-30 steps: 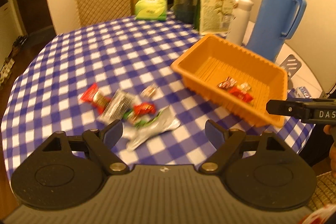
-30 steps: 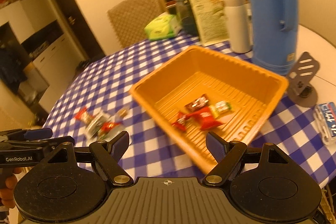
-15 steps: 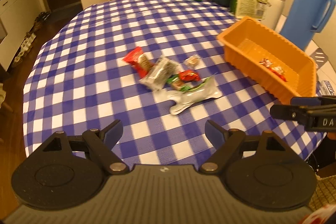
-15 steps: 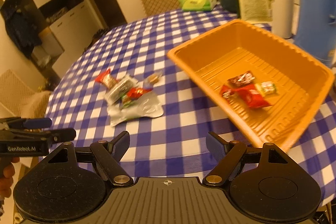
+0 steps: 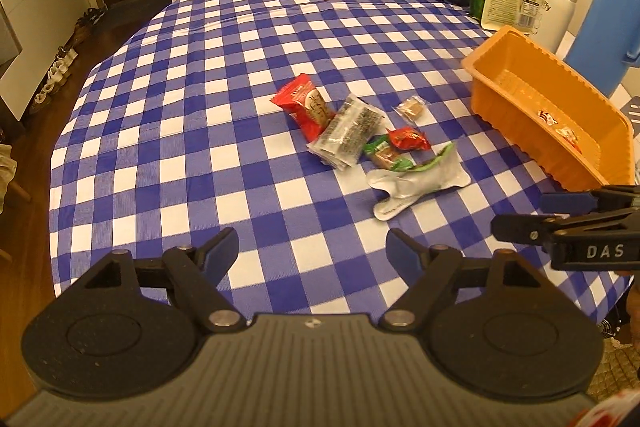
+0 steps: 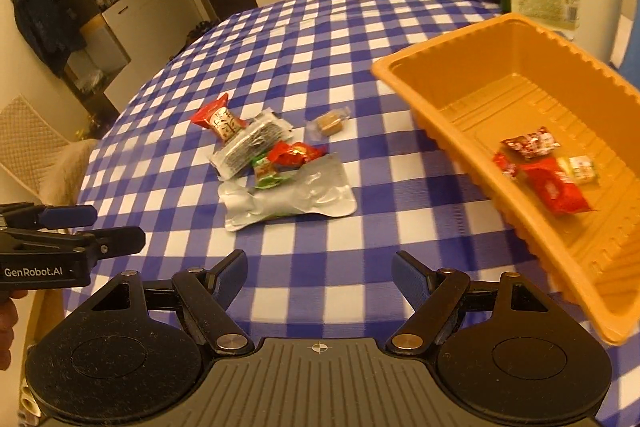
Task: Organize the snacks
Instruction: 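Move both open grippers back over the snack pile on the tablecloth, then grasp the silver-and-green pouch with the right gripper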
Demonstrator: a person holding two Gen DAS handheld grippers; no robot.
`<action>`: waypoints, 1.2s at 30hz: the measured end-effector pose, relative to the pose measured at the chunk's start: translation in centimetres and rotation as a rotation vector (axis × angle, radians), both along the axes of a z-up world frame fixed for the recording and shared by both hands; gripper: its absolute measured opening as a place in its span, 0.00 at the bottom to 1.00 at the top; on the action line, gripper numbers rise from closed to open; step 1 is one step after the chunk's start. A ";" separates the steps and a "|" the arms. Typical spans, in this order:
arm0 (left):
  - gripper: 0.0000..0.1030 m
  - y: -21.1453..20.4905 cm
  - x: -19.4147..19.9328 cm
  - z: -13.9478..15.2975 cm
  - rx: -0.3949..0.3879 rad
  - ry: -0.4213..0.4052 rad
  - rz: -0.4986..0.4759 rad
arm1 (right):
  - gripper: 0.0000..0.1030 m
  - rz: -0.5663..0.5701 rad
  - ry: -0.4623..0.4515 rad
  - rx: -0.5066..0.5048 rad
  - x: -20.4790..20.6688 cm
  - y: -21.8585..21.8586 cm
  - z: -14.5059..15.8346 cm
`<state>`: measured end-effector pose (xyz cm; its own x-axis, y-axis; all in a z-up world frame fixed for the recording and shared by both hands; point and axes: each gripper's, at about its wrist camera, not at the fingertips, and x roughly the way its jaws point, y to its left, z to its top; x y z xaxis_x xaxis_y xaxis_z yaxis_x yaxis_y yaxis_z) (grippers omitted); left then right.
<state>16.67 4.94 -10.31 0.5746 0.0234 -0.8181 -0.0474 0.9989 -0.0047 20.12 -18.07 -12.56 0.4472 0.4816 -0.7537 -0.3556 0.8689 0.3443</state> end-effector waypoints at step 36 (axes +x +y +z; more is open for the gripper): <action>0.74 5.2 5.2 -2.4 -0.046 0.039 -0.024 | 0.45 -0.140 0.075 0.039 7.6 5.9 -2.5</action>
